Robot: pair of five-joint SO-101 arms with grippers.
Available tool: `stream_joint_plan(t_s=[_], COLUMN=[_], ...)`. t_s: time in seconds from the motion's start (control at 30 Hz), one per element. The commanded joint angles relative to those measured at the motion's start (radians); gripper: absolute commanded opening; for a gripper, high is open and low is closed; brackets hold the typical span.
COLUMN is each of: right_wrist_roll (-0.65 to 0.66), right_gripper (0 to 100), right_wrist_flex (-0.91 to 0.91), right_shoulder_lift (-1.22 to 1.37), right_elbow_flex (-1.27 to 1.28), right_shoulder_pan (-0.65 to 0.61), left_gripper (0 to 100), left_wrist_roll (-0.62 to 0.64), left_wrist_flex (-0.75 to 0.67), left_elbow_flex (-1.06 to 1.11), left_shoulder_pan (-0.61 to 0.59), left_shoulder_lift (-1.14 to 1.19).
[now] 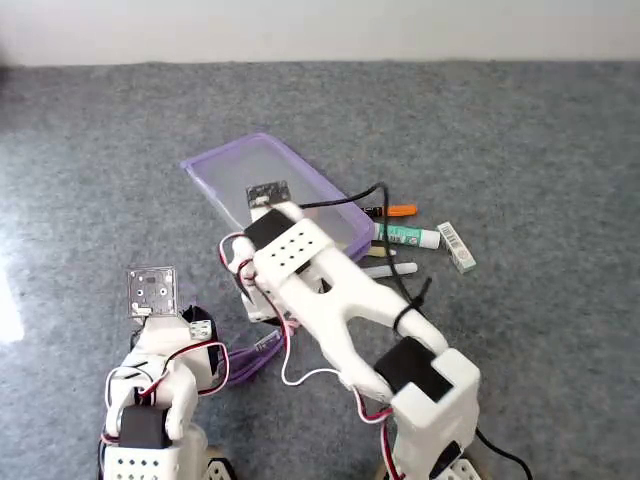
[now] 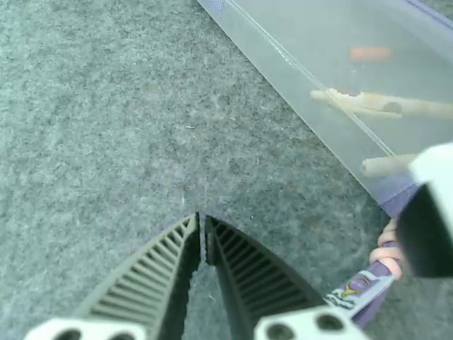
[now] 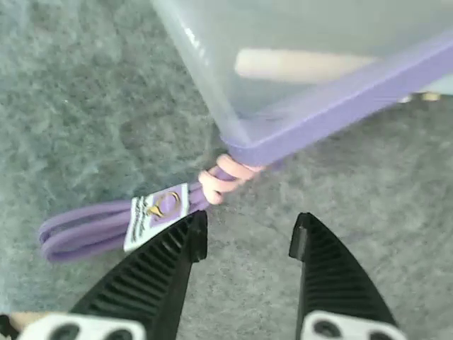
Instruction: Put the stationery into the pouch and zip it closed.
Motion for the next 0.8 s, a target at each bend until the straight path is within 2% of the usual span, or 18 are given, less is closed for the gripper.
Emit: stream_joint_plan(t_s=[0.0, 0.37, 0.77], right_wrist_roll=[-0.017, -0.014, -0.018], right_gripper=[16.7, 15.1, 14.7], right_wrist_flex=[-0.041, -0.147, -0.111], right_shoulder_lift=[0.025, 0.067, 0.214], right_elbow_flex=[-0.035, -0.032, -0.034], right_shoulder_pan=[-0.004, -0.002, 0.002], left_gripper=[1, 1, 1], left_wrist_roll=[0.008, 0.008, 0.008], left_wrist_flex=[0.009, 0.009, 0.009], left_elbow_flex=[-0.007, -0.007, -0.007], left_shoulder_pan=[-0.005, -0.005, -0.005], left_shoulder_lift=[-0.008, -0.008, -0.008])
